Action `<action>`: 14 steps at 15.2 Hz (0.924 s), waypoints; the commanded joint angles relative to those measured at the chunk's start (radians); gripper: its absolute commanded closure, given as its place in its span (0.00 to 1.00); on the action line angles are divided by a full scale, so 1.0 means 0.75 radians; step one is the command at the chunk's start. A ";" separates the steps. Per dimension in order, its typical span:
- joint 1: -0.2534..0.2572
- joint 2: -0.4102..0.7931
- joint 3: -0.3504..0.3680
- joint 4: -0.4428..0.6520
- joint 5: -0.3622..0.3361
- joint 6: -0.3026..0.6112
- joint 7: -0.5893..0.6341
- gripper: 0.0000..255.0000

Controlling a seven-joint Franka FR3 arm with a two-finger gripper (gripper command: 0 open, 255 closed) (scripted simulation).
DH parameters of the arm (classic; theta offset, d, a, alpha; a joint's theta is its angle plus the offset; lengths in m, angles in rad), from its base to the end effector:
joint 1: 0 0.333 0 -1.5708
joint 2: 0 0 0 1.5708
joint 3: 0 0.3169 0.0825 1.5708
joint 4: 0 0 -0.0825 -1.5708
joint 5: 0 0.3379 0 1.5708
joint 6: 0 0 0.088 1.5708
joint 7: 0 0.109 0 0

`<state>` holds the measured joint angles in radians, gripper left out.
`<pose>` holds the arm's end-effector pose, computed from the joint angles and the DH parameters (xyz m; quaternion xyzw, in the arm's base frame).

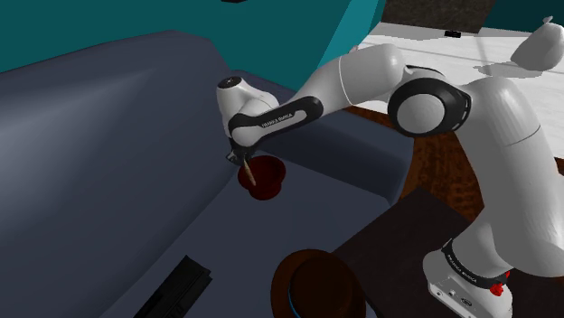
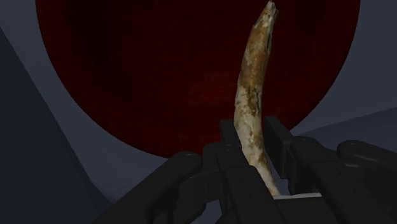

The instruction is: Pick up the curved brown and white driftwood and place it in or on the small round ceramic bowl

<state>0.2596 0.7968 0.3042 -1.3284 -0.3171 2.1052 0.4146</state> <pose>0.6283 0.3158 0.2932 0.9935 0.1099 0.0218 0.0216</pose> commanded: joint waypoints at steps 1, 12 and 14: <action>0.002 0.007 -0.001 -0.009 -0.001 0.007 0.003 1.00; 0.001 0.007 0.000 -0.009 -0.001 0.007 0.003 0.00; -0.001 -0.039 0.010 0.004 0.012 -0.052 -0.005 0.00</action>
<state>0.2600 0.7846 0.3078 -1.3291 -0.3129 2.0845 0.4137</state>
